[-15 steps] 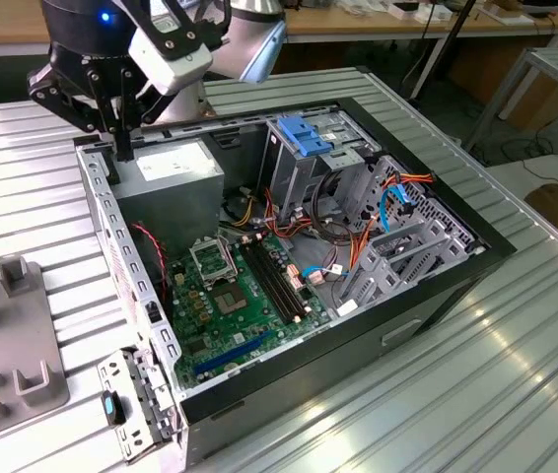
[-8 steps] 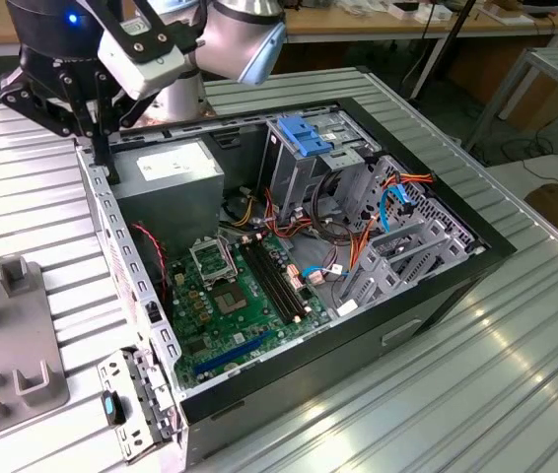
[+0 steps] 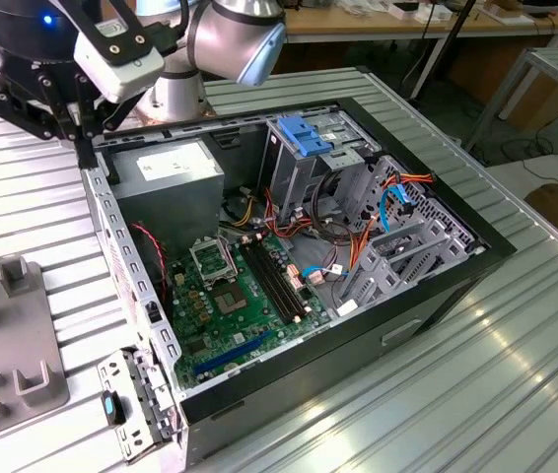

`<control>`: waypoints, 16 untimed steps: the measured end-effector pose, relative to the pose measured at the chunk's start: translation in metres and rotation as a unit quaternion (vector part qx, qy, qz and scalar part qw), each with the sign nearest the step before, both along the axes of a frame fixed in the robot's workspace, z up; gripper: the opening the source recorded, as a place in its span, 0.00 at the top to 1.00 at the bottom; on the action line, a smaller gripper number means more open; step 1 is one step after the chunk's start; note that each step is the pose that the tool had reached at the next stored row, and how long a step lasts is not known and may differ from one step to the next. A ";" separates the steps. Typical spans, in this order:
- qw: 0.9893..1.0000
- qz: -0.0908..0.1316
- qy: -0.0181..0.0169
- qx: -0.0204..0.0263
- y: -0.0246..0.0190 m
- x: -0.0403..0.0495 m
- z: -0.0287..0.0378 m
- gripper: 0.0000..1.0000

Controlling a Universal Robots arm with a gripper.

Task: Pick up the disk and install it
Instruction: 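Reach for the disk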

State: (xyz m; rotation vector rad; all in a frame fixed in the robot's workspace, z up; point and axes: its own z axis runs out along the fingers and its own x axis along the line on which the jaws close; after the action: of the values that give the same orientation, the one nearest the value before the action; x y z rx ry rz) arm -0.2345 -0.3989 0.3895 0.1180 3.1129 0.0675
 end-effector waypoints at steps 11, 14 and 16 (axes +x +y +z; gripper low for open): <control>1.000 0.000 0.000 0.000 0.0000 -0.0283 -0.0007 0.89; 1.000 0.000 0.000 0.000 0.0000 -0.0322 -0.0008 0.89; 1.000 0.000 0.000 0.000 0.0000 -0.0360 -0.0009 0.89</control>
State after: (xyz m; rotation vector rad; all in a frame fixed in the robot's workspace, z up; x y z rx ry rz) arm -0.2705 -0.3989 0.3886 0.1181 3.1130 0.0675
